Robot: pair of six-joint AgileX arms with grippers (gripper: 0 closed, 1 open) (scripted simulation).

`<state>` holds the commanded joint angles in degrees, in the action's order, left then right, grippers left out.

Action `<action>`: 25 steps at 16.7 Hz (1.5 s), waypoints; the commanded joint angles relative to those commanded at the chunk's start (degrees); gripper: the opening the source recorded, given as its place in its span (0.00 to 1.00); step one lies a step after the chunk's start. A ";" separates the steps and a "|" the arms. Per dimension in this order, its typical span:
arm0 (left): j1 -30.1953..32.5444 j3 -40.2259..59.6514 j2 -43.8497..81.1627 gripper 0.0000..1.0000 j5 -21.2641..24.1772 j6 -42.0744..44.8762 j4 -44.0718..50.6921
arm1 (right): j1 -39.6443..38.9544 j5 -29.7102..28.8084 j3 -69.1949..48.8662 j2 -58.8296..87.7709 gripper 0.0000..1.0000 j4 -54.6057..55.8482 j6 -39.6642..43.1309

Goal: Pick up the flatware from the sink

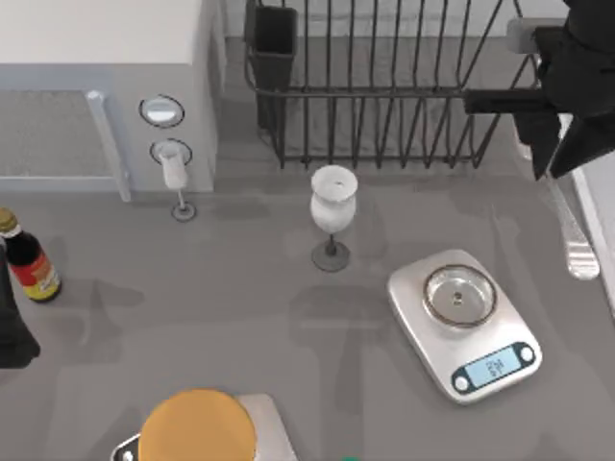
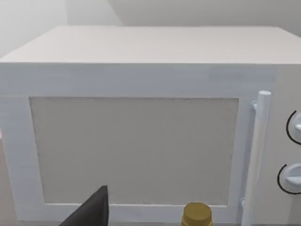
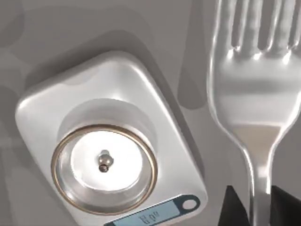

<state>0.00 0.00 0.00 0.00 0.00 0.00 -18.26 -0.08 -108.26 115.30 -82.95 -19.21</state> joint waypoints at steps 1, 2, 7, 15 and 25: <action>0.00 0.00 0.00 1.00 0.00 0.00 0.00 | -0.24 -0.01 0.13 -0.19 0.00 -0.07 -0.24; 0.00 0.00 0.00 1.00 0.00 0.00 0.00 | -0.24 -0.01 0.13 -0.19 0.00 -0.07 -0.24; 0.00 0.00 0.00 1.00 0.00 0.00 0.00 | 0.35 -0.15 1.45 0.40 0.00 1.62 -0.53; 0.00 0.00 0.00 1.00 0.00 0.00 0.00 | 0.91 -1.00 16.00 2.03 0.00 17.12 -1.20; 0.00 0.00 0.00 1.00 0.00 0.00 0.00 | -0.45 -0.02 21.84 2.18 0.15 24.00 -0.48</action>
<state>0.00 0.00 0.00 0.00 0.00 0.00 -18.70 -0.10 -86.42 117.48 -58.94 -19.69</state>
